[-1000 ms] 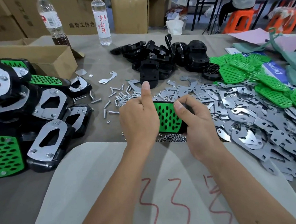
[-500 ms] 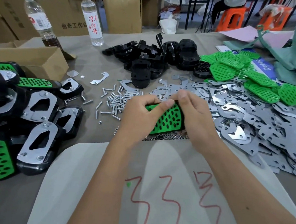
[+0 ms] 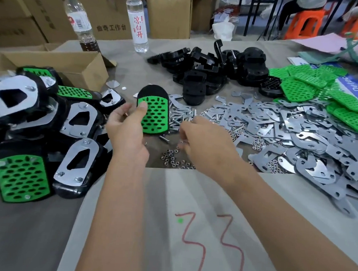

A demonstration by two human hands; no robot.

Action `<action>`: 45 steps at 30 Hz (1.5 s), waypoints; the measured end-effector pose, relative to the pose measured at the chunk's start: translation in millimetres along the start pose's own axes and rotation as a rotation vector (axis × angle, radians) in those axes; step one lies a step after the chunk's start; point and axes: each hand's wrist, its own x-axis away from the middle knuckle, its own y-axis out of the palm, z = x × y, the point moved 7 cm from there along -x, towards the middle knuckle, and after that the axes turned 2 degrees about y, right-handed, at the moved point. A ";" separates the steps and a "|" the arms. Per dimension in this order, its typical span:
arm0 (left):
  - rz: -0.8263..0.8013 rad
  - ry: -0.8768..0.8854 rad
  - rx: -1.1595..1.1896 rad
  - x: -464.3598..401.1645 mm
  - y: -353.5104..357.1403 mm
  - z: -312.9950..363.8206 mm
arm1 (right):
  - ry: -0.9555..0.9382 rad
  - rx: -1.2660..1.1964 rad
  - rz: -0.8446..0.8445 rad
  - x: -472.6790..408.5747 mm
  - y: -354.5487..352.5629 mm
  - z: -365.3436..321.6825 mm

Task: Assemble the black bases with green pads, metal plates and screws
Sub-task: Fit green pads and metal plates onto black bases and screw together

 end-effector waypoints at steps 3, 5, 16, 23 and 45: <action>-0.061 -0.089 -0.040 0.7 3.2 -8.9 | 0.016 0.074 -0.094 -9.1 5.9 -2.1; -0.146 -0.139 -0.082 2.4 9.9 -14.8 | 0.034 -0.057 -0.057 -8.4 1.5 9.9; -0.527 -0.113 -0.364 31.0 46.5 -28.9 | 0.186 -1.145 0.471 32.5 -14.4 75.0; -0.540 -0.017 -0.353 39.9 53.1 -24.5 | 0.167 -0.893 0.458 33.6 -14.7 78.0; -0.291 -0.092 -0.034 34.2 43.4 -14.6 | 0.134 -0.412 0.228 28.1 -9.9 73.1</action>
